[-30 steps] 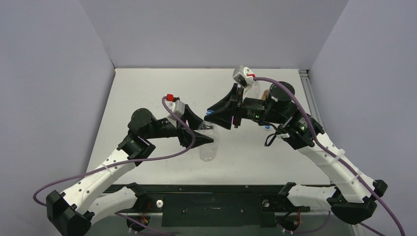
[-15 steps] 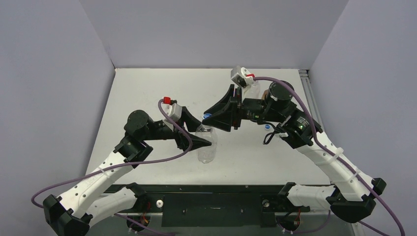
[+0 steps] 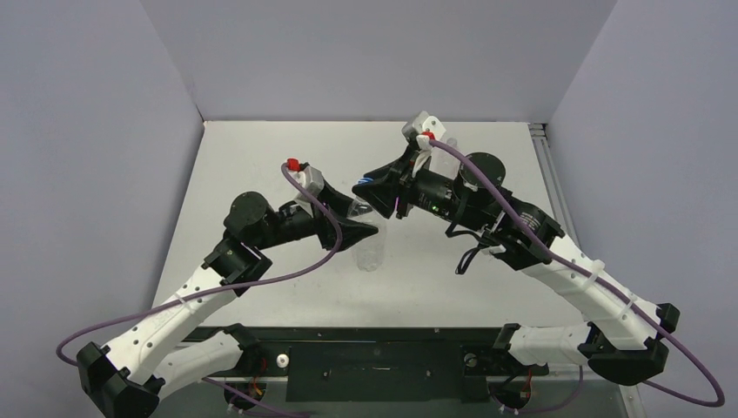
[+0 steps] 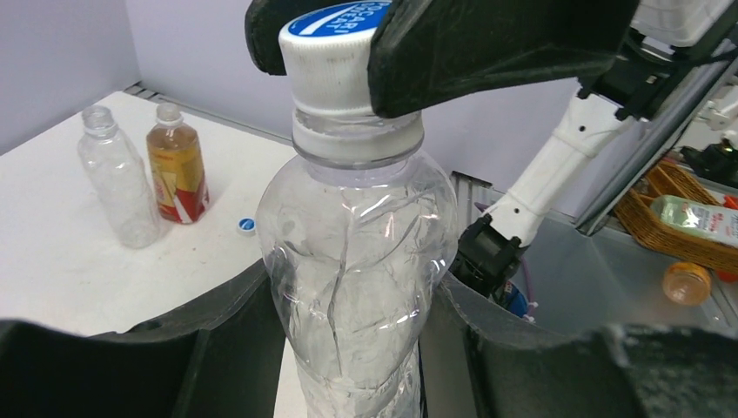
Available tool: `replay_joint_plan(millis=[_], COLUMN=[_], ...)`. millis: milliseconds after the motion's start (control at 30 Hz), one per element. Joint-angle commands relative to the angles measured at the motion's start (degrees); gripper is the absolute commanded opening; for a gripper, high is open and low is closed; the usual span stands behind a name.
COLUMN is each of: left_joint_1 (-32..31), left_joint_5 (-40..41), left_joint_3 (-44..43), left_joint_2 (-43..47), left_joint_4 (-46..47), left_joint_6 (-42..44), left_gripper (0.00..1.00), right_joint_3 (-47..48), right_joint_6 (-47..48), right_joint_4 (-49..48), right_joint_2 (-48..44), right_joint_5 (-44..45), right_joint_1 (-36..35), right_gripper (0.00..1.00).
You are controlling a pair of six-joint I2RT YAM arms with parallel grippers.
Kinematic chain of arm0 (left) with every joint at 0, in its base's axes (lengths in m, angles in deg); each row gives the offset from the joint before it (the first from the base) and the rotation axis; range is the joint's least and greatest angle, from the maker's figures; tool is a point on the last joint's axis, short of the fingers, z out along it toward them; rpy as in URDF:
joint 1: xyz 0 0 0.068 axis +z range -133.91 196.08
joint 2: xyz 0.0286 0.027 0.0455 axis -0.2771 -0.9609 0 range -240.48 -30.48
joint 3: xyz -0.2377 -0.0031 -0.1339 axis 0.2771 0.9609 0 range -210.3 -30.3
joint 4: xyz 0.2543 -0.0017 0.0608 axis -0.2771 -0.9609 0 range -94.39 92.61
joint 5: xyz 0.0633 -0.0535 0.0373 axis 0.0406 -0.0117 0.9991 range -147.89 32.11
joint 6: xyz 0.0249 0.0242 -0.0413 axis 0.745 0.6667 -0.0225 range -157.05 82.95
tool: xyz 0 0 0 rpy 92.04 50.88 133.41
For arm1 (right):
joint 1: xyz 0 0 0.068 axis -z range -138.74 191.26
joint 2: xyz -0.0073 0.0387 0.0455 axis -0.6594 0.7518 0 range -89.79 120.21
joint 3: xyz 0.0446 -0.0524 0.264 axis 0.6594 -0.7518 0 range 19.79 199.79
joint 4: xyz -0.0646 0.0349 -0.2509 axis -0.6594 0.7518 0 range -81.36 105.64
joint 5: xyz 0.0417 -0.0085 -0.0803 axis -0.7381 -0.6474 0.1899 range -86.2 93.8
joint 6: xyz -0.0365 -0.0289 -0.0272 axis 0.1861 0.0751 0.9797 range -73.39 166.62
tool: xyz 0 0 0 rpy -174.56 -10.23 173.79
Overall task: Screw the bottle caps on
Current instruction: Screw the bottle cap onto the plastic bottle.
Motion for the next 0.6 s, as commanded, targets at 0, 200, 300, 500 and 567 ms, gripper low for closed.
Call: replay_joint_plan(millis=[0,200,300,500,567], left_joint_1=[0.32,0.20,0.19,0.20,0.18], left_joint_5=[15.31,13.31,12.05,8.55,7.45], left_joint_3=[-4.49,-2.95,-1.07,1.76,2.52], left_joint_2=[-0.79,-0.91,-0.43,0.96,1.46], left_joint_4=[-2.78,-3.78,-4.56,-4.72,-4.73], left_joint_6=[0.46,7.40,10.21,13.19,13.93], left_gripper=[0.02,0.02,0.02,0.02,0.02], right_joint_3=[0.03,2.01,4.98,7.58,7.45], right_joint_6=[2.27,0.01,-1.37,-4.31,-5.16], right_joint_4=[4.93,6.43,8.26,9.50,9.65], right_joint_2=[1.65,3.17,3.65,2.35,1.23], right_joint_5=[8.25,10.30,10.44,9.14,9.09], right_joint_1=[-4.55,-5.26,-5.20,-5.09,-4.32], right_gripper=[0.00,0.28,0.62,0.76,0.77])
